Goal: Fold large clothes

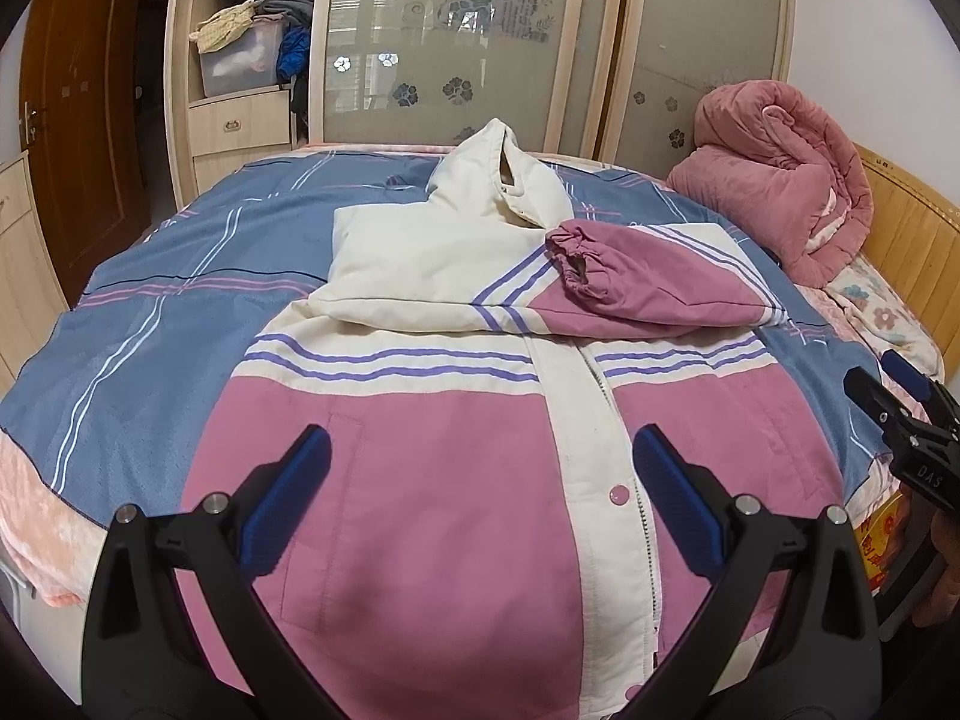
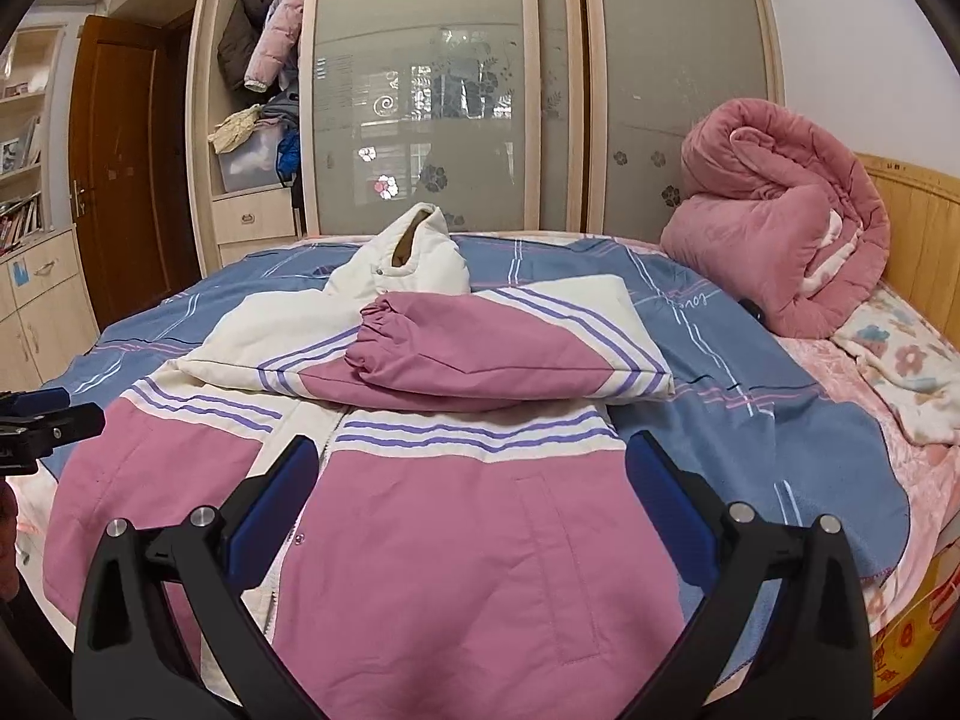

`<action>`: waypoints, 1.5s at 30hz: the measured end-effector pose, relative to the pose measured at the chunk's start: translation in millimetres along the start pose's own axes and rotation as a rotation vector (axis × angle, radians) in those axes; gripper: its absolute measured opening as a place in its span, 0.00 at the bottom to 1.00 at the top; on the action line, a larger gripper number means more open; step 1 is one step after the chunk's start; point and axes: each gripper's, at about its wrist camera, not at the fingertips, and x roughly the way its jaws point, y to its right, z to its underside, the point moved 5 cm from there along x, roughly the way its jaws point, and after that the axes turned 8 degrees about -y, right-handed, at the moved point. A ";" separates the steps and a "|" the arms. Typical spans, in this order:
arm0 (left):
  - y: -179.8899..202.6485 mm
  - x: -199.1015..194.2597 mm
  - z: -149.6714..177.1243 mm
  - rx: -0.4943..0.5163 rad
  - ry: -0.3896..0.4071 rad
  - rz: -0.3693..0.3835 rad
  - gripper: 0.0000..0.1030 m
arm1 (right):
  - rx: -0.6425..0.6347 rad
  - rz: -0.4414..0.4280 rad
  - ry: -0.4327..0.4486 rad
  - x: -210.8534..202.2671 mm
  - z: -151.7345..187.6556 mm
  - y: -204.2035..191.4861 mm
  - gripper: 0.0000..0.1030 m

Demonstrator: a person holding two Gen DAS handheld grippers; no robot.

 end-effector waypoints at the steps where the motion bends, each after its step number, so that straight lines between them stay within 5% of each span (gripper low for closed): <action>1: 0.5 -0.4 -0.1 0.002 0.001 0.001 0.98 | -0.007 0.004 0.000 0.6 0.3 -0.9 0.99; 18: 4.0 2.9 3.5 0.023 -0.038 0.027 0.98 | -0.025 -0.006 -0.029 9.5 2.3 -8.8 0.99; 25: 5.4 7.2 3.4 0.006 -0.091 0.149 0.98 | -0.006 -0.027 -0.022 1.6 -3.2 -7.6 0.99; 32: -11.0 15.0 -24.2 -0.157 -0.166 0.343 0.98 | 0.032 -0.063 -0.008 -13.8 -11.8 0.0 0.99; 38: -10.2 74.4 -78.2 -0.232 -0.277 0.438 0.98 | 0.080 -0.098 0.021 -27.1 -20.2 13.0 0.99; 43: 17.9 149.1 -116.7 -0.180 -0.394 0.457 0.97 | 0.102 -0.120 0.012 -29.4 -21.5 19.4 0.99; 45: 31.6 173.5 -127.7 -0.154 -0.425 0.447 0.85 | 0.108 -0.125 0.005 -28.1 -21.6 21.4 0.99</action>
